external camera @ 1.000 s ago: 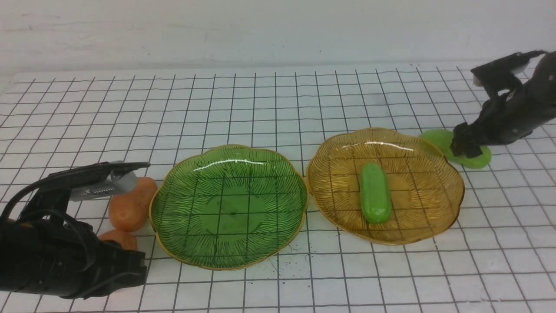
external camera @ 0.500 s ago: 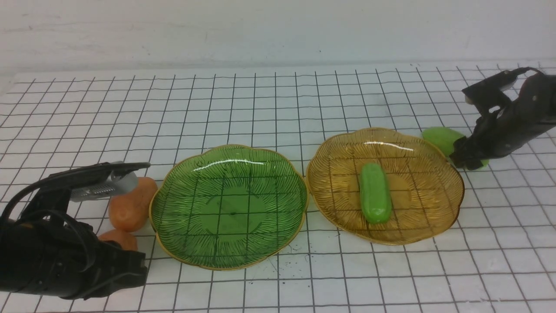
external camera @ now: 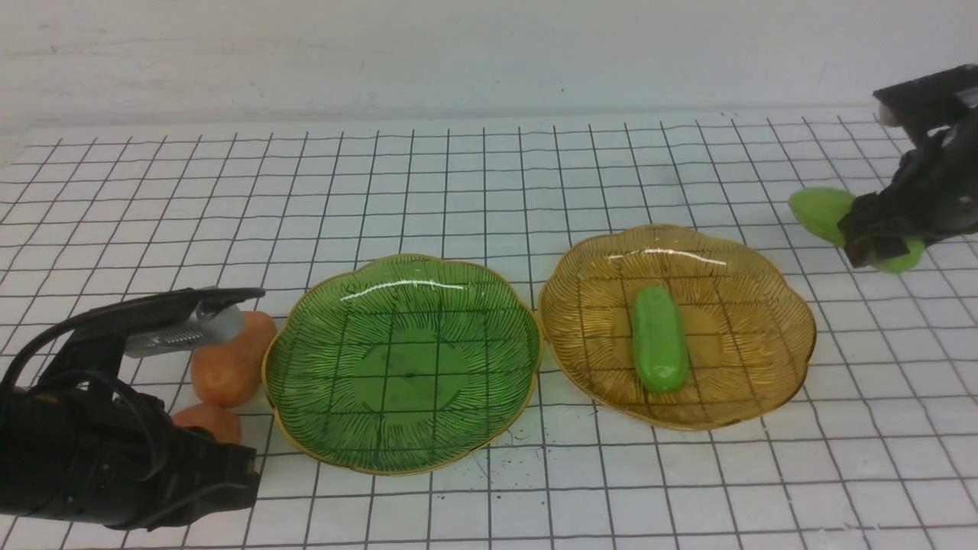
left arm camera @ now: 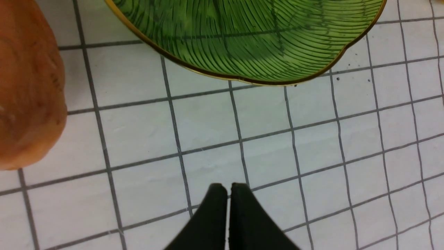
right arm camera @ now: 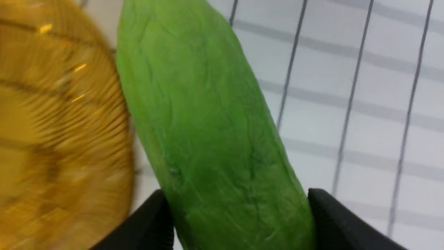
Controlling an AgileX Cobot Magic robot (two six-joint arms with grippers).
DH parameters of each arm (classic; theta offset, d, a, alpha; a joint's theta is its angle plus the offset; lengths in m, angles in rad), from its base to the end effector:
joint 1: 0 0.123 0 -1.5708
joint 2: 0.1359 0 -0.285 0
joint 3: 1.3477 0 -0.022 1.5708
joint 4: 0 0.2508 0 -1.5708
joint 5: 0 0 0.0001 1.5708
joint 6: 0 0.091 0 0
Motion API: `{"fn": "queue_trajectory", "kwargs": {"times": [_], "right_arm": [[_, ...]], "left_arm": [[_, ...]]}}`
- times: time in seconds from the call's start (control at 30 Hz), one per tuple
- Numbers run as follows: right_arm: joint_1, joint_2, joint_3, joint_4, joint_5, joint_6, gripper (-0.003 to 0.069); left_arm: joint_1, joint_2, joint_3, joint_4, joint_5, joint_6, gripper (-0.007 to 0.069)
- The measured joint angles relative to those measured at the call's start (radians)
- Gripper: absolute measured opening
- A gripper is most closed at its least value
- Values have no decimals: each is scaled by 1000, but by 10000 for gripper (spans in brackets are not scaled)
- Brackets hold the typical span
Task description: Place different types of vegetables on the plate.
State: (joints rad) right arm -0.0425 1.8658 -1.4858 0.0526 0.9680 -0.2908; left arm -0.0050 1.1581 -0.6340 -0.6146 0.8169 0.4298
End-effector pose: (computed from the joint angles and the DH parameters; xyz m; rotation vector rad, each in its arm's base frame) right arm 0.3930 -0.0128 0.2440 -0.3178 2.8102 -0.0064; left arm 0.1919 -0.0393 0.2355 0.1044 2.6716 -0.5957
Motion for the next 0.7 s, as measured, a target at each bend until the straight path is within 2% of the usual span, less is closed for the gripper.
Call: {"fn": "queue_trajectory", "kwargs": {"times": [0.03,0.07,0.1,0.13,0.23,0.5,0.7], "right_arm": [[0,-15,0,32,45,17,442],[0,-33,-1,139,131,41,442],[0,-33,-1,150,145,42,442],[7,-29,8,260,179,51,442],[50,6,19,352,190,56,442],[130,54,24,335,175,96,455],[149,54,27,317,196,196,653]], "left_arm": [[0,0,0,0,0,0,-3],[0,0,0,0,0,0,4],[0,0,0,0,2,0,5],[0,0,0,0,13,0,17],[0,0,0,-8,18,0,58],[0,0,0,-31,18,0,210],[0,0,0,-58,18,0,327]]}}
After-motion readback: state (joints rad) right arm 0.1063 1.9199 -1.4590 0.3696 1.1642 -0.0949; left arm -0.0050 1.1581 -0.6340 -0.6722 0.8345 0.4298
